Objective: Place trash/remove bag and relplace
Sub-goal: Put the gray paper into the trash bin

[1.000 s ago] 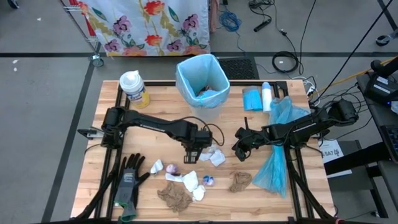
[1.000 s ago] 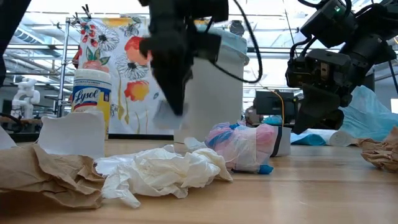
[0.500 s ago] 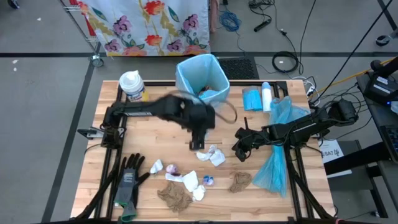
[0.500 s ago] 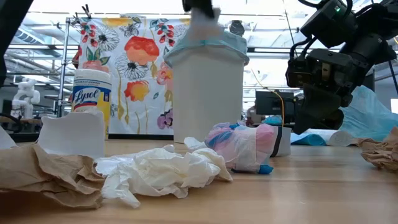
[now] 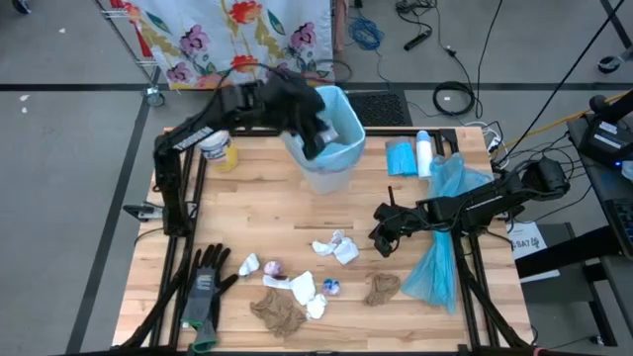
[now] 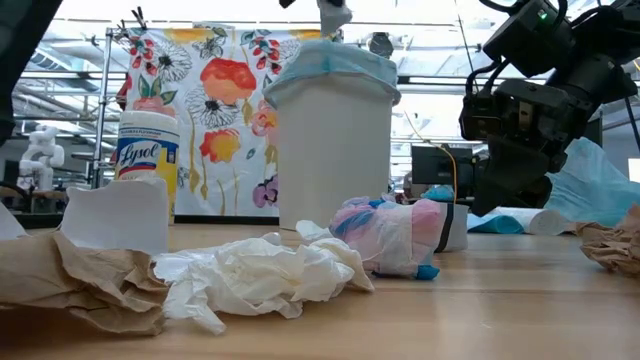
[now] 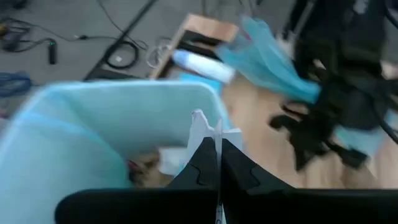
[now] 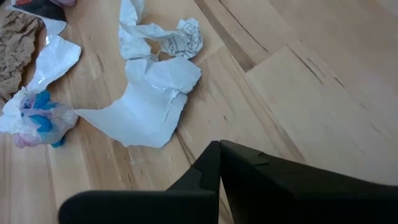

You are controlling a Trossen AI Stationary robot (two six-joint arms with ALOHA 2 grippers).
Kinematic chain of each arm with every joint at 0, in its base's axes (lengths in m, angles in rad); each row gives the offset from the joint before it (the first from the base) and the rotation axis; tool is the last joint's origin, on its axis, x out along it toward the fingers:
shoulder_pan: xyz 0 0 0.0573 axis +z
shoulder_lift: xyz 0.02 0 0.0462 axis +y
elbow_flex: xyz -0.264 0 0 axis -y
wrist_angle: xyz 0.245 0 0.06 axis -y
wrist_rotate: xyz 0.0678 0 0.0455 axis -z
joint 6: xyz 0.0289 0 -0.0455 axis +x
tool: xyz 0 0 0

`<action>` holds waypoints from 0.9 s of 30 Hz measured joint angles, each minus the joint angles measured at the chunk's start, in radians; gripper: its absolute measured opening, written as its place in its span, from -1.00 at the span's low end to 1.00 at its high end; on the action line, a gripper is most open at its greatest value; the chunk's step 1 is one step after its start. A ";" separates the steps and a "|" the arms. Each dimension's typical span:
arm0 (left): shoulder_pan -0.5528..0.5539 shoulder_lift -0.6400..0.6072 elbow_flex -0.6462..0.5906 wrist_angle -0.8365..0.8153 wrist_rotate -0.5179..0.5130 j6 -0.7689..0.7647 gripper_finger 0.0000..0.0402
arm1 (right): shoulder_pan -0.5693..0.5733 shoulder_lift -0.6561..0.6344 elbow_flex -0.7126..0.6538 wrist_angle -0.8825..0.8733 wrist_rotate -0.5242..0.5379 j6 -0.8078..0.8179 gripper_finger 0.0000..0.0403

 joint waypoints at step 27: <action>0.202 0.061 -0.001 0.067 -0.045 -0.045 -0.23 | 0.000 0.000 0.000 0.001 0.031 -0.005 -1.00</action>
